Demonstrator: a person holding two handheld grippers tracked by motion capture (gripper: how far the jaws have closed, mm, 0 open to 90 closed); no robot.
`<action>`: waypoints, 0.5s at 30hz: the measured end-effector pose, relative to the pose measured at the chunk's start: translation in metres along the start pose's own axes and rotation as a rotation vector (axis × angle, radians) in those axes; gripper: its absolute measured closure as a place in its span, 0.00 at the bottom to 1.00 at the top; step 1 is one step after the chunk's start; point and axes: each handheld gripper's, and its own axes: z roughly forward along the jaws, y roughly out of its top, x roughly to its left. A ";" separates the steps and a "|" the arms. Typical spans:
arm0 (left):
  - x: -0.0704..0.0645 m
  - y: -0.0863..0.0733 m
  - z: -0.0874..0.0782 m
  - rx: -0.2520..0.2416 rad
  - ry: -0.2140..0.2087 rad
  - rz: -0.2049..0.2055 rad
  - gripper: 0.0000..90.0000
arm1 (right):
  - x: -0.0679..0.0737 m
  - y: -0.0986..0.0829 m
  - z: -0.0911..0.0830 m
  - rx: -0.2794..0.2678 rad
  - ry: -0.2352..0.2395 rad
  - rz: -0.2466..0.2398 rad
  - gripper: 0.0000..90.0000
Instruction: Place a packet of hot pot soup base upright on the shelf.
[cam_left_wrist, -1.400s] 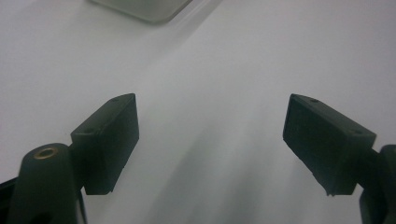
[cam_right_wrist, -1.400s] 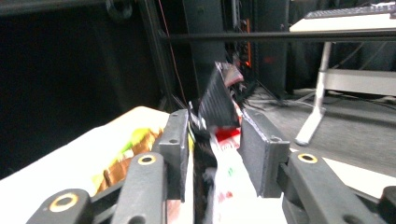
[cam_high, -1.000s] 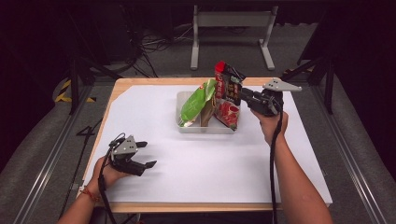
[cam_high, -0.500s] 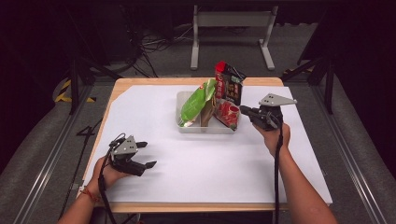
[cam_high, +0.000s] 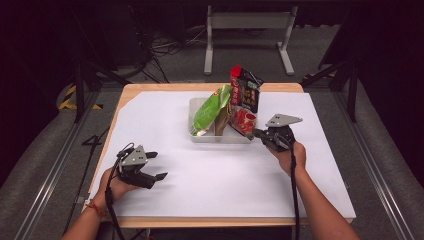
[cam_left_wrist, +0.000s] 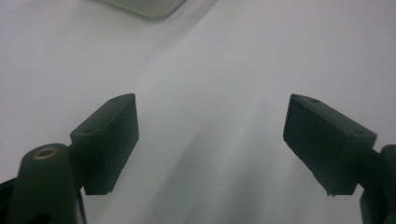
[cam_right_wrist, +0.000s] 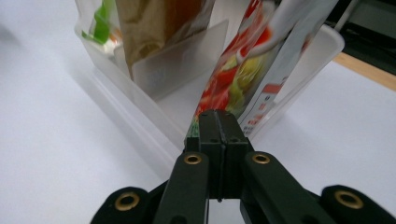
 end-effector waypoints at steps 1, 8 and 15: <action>0.000 0.000 0.000 0.001 -0.001 0.000 0.21 | 0.000 -0.001 0.001 0.005 0.003 0.002 1.00; -0.001 0.000 0.000 0.001 -0.001 0.003 0.21 | 0.001 -0.003 0.006 0.009 -0.023 -0.002 1.00; 0.000 0.000 0.002 0.008 -0.003 0.004 0.21 | 0.000 -0.005 0.015 0.016 -0.022 0.010 1.00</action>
